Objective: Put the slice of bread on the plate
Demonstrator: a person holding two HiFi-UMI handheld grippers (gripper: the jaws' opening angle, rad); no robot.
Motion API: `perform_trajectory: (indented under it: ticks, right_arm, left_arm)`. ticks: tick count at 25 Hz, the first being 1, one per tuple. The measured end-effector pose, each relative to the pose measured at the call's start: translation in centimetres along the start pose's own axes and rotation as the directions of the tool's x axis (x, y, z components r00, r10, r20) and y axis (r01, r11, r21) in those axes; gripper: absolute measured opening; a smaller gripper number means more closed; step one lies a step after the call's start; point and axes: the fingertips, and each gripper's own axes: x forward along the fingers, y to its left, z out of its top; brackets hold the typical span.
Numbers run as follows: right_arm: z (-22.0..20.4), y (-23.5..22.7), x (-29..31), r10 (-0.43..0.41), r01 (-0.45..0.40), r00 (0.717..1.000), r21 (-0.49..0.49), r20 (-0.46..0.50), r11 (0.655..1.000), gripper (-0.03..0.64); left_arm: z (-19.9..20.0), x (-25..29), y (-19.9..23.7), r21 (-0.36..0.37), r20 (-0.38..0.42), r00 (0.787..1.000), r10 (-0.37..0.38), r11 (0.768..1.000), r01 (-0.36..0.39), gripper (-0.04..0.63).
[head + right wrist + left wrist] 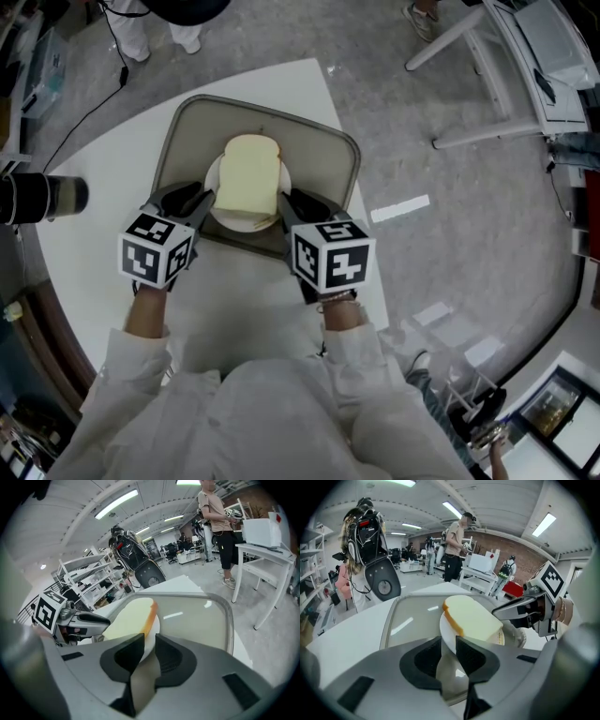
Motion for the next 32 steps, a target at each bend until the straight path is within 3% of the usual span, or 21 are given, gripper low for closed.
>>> perform_trajectory:
  ticks: [12, 17, 24, 32]
  right_arm:
    - [0.5, 4.5, -3.9, 0.047, -0.039, 0.996, -0.097, 0.074, 0.995, 0.061]
    - [0.6, 8.6, -7.2, 0.112, -0.088, 0.983, -0.164, 0.144, 0.982, 0.060]
    - [-2.3, 15.1, -11.7, 0.276, -0.223, 0.939, -0.245, 0.204, 0.943, 0.052]
    - [-5.6, 21.1, -16.9, 0.311, -0.208, 0.904, -0.333, 0.292, 0.919, 0.031]
  left_arm:
    - [0.8, -6.5, -1.7, -0.005, 0.143, 0.990, 0.019, 1.000, -0.019, 0.087]
    - [0.8, -11.1, -4.0, 0.025, 0.259, 0.965, 0.034, 0.999, -0.042, 0.087]
    - [-1.0, -17.2, -7.9, 0.027, 0.380, 0.925, -0.008, 1.000, -0.003, 0.086]
    - [-5.3, -23.7, -12.2, 0.053, 0.455, 0.890, -0.034, 0.999, 0.012, 0.057]
